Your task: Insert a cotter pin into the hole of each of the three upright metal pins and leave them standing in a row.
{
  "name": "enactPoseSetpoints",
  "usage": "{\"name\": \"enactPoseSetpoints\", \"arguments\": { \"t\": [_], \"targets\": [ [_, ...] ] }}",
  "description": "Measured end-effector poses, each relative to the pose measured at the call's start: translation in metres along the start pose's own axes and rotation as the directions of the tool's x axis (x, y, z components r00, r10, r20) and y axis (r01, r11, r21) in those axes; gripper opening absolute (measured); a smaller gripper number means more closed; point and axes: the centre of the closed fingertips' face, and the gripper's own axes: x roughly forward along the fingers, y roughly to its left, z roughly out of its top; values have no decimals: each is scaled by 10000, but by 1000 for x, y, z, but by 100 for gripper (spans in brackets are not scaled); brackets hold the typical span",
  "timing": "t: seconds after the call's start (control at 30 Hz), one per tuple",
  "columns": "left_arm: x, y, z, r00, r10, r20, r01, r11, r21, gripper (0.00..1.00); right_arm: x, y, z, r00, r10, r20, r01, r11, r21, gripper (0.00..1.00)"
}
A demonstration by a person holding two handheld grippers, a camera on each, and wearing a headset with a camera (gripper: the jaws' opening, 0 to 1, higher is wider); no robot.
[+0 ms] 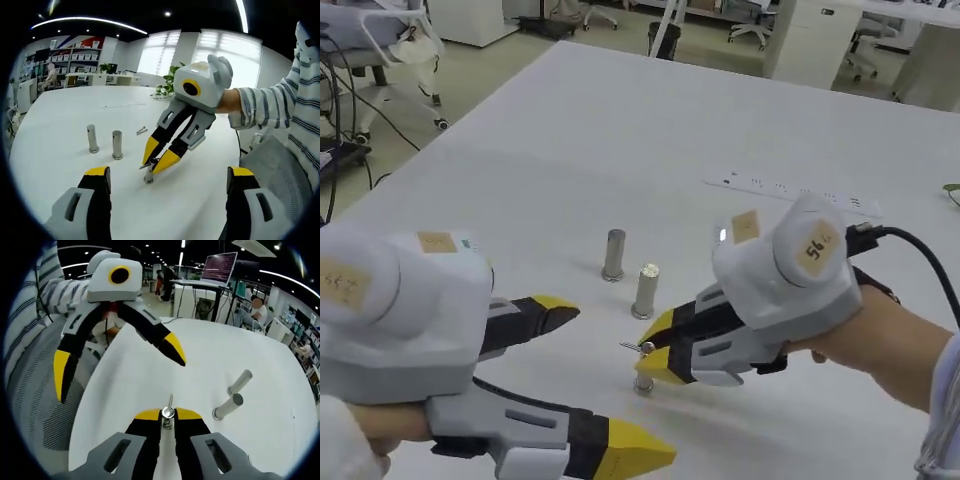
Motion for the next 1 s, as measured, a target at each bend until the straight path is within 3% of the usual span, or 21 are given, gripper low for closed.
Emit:
{"name": "enactPoseSetpoints", "arguments": {
  "t": [0.37, 0.53, 0.67, 0.77, 0.9, 1.0],
  "targets": [
    [-1, 2, -2, 10000, -28, -80, 26, 9999, -164, 96, 2, -3, 0, 9985, 479, 280, -479, 9988, 27, 11],
    [-2, 3, 5, 9996, 22, 267, -10, 9991, -429, 97, 2, -1, 0, 9964, 709, 473, -711, 9975, 18, 12],
    [-3, 5, 7, 9996, 110, 245, -101, 9993, -356, 97, 0, -1, 7, 9945, 626, 834, -633, 9980, 54, 27],
    [-6, 7, 9, 9996, 147, 231, -141, 9995, -278, 97, -8, -3, 15, 9934, 308, 1104, -334, 9992, 223, 30],
    [-10, 8, 20, 9972, 177, 726, -147, 9990, -410, 96, -20, -4, 14, 9923, -130, 1230, 53, 9980, 626, 38],
    [-12, 12, 22, 9968, 260, 758, -232, 9991, -369, 96, -32, -3, 15, 9872, -533, 1506, 377, 9938, 1045, 42]
  ]
}}
